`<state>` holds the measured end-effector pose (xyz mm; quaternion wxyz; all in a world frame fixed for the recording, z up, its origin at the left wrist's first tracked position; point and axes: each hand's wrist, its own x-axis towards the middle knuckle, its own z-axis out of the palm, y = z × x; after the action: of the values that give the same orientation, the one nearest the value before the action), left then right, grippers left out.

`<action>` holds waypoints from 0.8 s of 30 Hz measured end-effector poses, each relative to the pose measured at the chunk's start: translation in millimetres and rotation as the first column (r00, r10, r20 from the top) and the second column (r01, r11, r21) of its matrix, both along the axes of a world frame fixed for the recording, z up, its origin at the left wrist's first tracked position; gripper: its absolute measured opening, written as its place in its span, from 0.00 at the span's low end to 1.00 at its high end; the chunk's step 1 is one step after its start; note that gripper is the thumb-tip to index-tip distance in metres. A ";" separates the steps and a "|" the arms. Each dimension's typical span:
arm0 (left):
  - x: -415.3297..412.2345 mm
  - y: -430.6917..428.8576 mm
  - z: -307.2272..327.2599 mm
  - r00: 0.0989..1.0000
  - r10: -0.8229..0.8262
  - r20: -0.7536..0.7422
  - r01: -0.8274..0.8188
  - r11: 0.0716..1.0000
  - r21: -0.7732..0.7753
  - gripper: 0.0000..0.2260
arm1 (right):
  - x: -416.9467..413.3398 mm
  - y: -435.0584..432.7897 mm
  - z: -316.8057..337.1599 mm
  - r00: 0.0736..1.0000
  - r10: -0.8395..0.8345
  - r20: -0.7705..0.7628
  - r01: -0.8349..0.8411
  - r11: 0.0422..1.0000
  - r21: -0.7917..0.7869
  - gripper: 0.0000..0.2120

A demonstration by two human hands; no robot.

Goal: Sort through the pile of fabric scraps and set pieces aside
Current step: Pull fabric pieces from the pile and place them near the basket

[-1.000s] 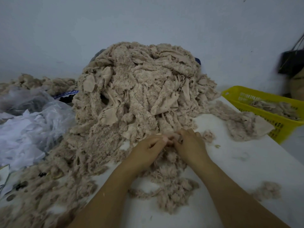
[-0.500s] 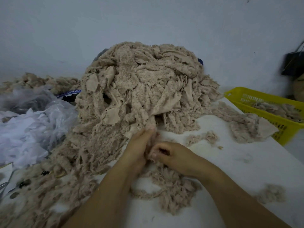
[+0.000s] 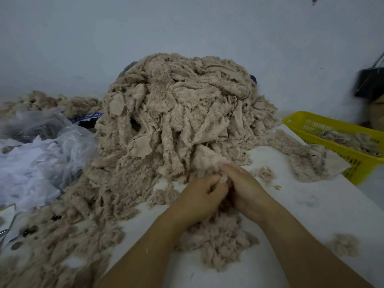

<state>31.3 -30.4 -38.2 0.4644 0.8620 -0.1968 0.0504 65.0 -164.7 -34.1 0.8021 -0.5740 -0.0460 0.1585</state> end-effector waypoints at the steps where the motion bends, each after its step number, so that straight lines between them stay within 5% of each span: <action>1: 3.6 4.9 -2.5 0.999 0.039 -0.014 -0.039 0.999 -0.017 0.17 | 1.7 0.5 -0.7 0.998 -0.055 -0.011 0.056 0.998 0.013 0.12; 4: 9.2 18.6 -7.8 0.983 0.179 -0.044 -0.182 0.981 -0.062 0.16 | 7.4 -4.3 3.9 0.982 -0.183 -0.047 0.188 0.955 0.230 0.12; 6: 11.1 21.0 -7.1 0.970 0.227 -0.092 -0.235 0.967 -0.095 0.16 | 7.4 -9.1 7.7 0.991 -0.122 -0.047 0.131 0.910 0.393 0.16; 8: 9.8 18.7 -2.0 0.954 0.213 -0.208 -0.247 0.957 -0.154 0.17 | 0.9 -7.4 10.3 1.000 -0.018 -0.017 0.024 0.923 0.385 0.21; 11: 8.1 18.9 1.7 0.893 0.123 -0.432 -0.284 0.900 -0.330 0.30 | -8.6 -2.9 7.3 0.992 0.048 0.118 -0.047 0.999 -0.012 0.17; 14: 9.5 22.6 7.8 0.854 -0.066 -0.517 -0.289 0.764 -0.576 0.29 | -11.6 -0.3 3.9 0.948 0.141 0.285 -0.017 0.918 -0.396 0.20; 17: 14.4 27.5 15.8 0.837 -0.270 -0.476 -0.331 0.442 -0.834 0.23 | -15.4 7.7 -1.4 0.871 0.329 0.364 -0.020 0.765 -0.643 0.24; 20: 20.5 32.7 14.4 0.838 -0.335 -0.430 -0.398 0.164 -0.903 0.14 | -13.5 10.3 -10.0 0.815 0.404 0.415 -0.025 0.740 -0.672 0.25; 22: 19.4 34.8 15.5 0.846 -0.310 -0.434 -0.377 0.228 -0.897 0.14 | -14.7 10.7 -9.1 0.840 0.368 0.399 -0.006 0.741 -0.671 0.25; 24: 15.4 31.4 14.1 0.891 -0.156 -0.425 -0.284 0.538 -0.793 0.20 | -13.6 10.2 -7.0 0.907 0.235 0.349 0.033 0.788 -0.615 0.30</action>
<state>46.6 1.0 -24.1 0.8493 0.5261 -0.0031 -0.0437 51.4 -154.5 -41.2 0.5372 -0.8173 -0.1902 0.0852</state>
